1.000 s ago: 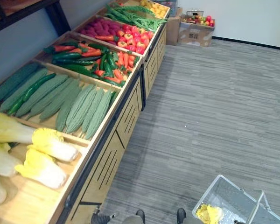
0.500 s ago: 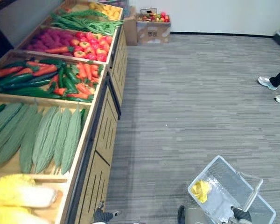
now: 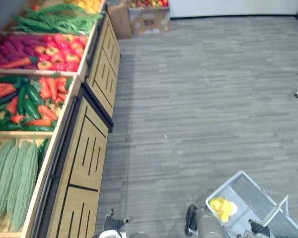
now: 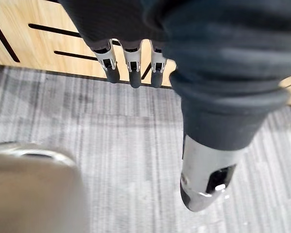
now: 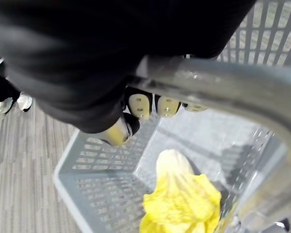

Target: Pick vegetable in the basket

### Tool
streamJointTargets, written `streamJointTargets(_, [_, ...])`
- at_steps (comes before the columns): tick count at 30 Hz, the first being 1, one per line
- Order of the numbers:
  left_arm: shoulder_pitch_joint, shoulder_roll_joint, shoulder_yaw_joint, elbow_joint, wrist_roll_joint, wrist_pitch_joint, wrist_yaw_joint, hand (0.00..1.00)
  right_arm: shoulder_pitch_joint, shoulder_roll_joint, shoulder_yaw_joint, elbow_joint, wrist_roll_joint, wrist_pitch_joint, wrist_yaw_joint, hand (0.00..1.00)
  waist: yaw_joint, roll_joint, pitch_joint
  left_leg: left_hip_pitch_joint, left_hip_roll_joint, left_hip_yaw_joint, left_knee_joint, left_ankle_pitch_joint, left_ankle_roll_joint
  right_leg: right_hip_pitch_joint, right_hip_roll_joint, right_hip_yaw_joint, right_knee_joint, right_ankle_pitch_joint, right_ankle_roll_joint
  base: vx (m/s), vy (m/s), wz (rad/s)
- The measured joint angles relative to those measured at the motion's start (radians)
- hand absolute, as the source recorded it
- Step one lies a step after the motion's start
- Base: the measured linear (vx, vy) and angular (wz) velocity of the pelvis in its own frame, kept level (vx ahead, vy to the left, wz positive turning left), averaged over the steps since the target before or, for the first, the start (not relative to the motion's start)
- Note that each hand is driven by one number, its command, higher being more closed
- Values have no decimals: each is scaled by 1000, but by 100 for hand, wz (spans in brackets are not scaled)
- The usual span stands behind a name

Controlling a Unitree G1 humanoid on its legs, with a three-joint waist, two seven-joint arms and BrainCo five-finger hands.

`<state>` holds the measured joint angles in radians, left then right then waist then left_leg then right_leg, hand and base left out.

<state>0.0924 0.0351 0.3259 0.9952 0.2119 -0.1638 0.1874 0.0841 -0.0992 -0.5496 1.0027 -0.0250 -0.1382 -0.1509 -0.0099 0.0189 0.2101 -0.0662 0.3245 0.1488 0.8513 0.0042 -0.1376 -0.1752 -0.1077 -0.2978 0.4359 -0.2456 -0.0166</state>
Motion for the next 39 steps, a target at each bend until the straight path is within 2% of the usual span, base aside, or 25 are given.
streamJointTargets(1, [2, 1, 1, -8, 0, 0, 0, 0, 9, 2, 20, -10, 4, 1, 0, 100, 13, 1, 0, -71, 14, -1, 135, -19, 4, 52, 9, 5, -17, -19, -6, 306, -144, -19])
streamJointTargets(3, [2, 2, -1, -30, -1, 0, 2, 0, 22, 1, 44, -16, 4, 2, 0, 100, 26, -2, 1, -169, -2, 11, 204, -66, 14, 125, 10, 1, -67, -28, -2, 338, -114, -11])
streamJointTargets(5, [4, 1, -5, -50, -1, -1, 3, 0, 34, 3, 50, -17, 4, 4, 4, 100, 47, -4, 0, -246, -7, 62, 142, -100, 25, 187, 8, -10, -132, -26, 3, 380, -39, -5])
streamJointTargets(8, [16, 3, 0, -50, -2, 0, 3, 0, 38, 5, 42, -18, 1, 5, 5, 100, 53, -18, 0, -278, -30, 166, -182, -105, 47, 274, -18, -37, -198, -13, 37, 387, 80, -1])
streamJointTargets(9, [17, 2, 6, -50, -1, 0, 4, 0, 41, 11, 42, -26, -9, 5, 4, 100, 55, -25, -2, -271, -54, 192, -348, -84, 65, 304, -36, -48, -216, -13, 61, 397, 167, 11])
streamJointTargets(12, [17, -2, 13, -49, -1, 0, 5, 0, 65, 21, 47, -53, -15, 4, 2, 100, 66, -27, -5, -257, -101, 198, -669, -25, 61, 363, -72, -62, -228, -35, 116, 411, 277, 9])
streamJointTargets(13, [23, -7, 14, -48, -1, 0, 5, 0, 72, 21, 50, -54, -15, 5, 2, 100, 77, -22, -13, -259, -105, 200, -718, -27, 63, 393, -78, -58, -236, -59, 154, 516, 436, -6])
streamJointTargets(14, [27, 1, 18, -35, 0, 1, 5, 0, 74, 37, 56, -44, -16, 10, 2, 100, 85, -37, -26, -262, -114, 199, -683, 71, 90, 429, -100, -41, -255, -76, 168, 446, 353, -7])
streamJointTargets(15, [34, 9, 14, -26, 0, 1, 4, 0, 74, 50, 61, -35, -16, 13, 5, 100, 88, -56, -45, -265, -134, 200, -669, 88, 109, 437, -115, -21, -259, -73, 163, 472, 337, 2])
streamJointTargets(16, [45, 29, 12, -15, 0, 0, 4, 0, 74, 70, 82, -18, -16, 19, 9, 100, 90, -101, -84, -273, -177, 204, -659, 87, 121, 421, -153, 27, -251, -39, 121, 393, 250, 9])
streamJointTargets(17, [53, 44, 4, -8, 3, -1, 4, 0, 68, 80, 89, -4, -17, 19, 10, 100, 92, -128, -113, -282, -201, 211, -650, 60, 136, 400, -174, 69, -236, 8, 117, 534, 346, 15])
streamJointTargets(18, [52, 60, -6, 2, 5, 0, 4, 0, 54, 76, 88, 10, -17, 23, 10, 100, 93, -139, -127, -281, -219, 211, -632, 46, 151, 388, -187, 111, -220, 69, 130, 684, 429, 23])
streamJointTargets(19, [51, 69, -9, 25, 6, 1, 3, 0, 37, 58, 88, 37, -19, 22, 13, 100, 90, -145, -145, -265, -244, 210, -620, 10, 180, 361, -201, 180, -158, 180, 160, 690, 432, 23])
streamJointTargets(21, [60, 70, -30, 29, 7, 5, 3, 0, 26, 45, 88, 52, -19, 21, 20, 100, 87, -140, -143, -206, -265, 206, -630, -32, 195, 306, -215, 225, -6, 321, 181, 520, 348, 16])
streamJointTargets(22, [73, 77, -75, 31, 7, 11, 3, 0, 10, 32, 91, 54, -19, 13, 22, 100, 80, -127, -133, -135, -282, 213, -653, -71, 206, 222, -232, 260, 220, 423, 200, 449, 311, 8])
streamJointTargets(24, [84, 91, -116, 31, 7, 15, 0, 0, -9, 16, 107, 54, -19, 2, 27, 100, 66, -125, -126, -51, -303, 210, -678, -101, 211, 116, -245, 249, 486, 400, 175, 393, 253, 5])
streamJointTargets(26, [89, 99, -162, 32, 7, 16, -2, 0, -7, 8, 119, 57, -17, -5, 29, 100, 52, -107, -114, 82, -328, 193, -735, -136, 203, 18, -197, 212, 652, 235, 149, 316, 175, 15])
streamJointTargets(28, [87, 99, -161, 33, 7, 16, -3, 0, -7, 8, 119, 68, -17, -5, 29, 100, 41, -100, -111, 128, -339, 175, -747, -159, 201, -32, -174, 169, 628, 135, 127, 351, 108, 27])
streamJointTargets(30, [67, 87, -144, 39, 6, 20, -4, 0, -2, 8, 93, 74, -16, -5, 29, 100, 36, -83, -103, 165, -339, 132, -742, -197, 202, -88, -133, 98, 438, 59, 101, 347, -10, 63])
streamJointTargets(32, [51, 67, -106, 40, 6, 21, -5, 0, 1, 8, 43, 75, -15, -2, 29, 100, 27, -69, -92, 189, -333, 72, -740, -213, 195, -102, -88, 116, 209, 60, 101, 360, -107, 92])
streamJointTargets(34, [28, 29, -31, 38, 5, 21, -5, 0, 10, 8, 25, 74, -14, 4, 29, 100, 21, -46, -75, 218, -303, -31, -725, -245, 165, -103, -20, 249, -42, 80, 115, 451, -215, 121])
streamJointTargets(36, [28, 7, 25, 31, 6, 21, -7, 0, 20, 11, 27, 72, -14, 4, 29, 100, 25, -44, -71, 220, -283, -115, -690, -293, 131, -94, 10, 377, -173, 126, 125, 451, -336, 139])
streamJointTargets(37, [31, 6, 52, 23, 6, 20, -7, 0, 44, 18, 22, 70, -13, 5, 29, 100, 31, -62, -69, 214, -285, -188, -650, -338, 106, -87, -9, 411, -176, 179, 161, 447, -420, 163])
streamJointTargets(38, [29, 4, 57, 23, 5, 21, -7, 0, 57, 21, 13, 70, -12, 8, 29, 100, 34, -71, -70, 213, -278, -230, -630, -357, 92, -82, -10, 401, -141, 226, 168, 452, -453, 162])
streamJointTargets(39, [28, -11, 62, 20, 5, 21, -8, 0, 67, 20, -1, 66, -10, 14, 26, 100, 41, -47, -72, 211, -253, -275, -621, -365, 79, -85, -3, 342, -74, 167, 143, 445, -425, 156])
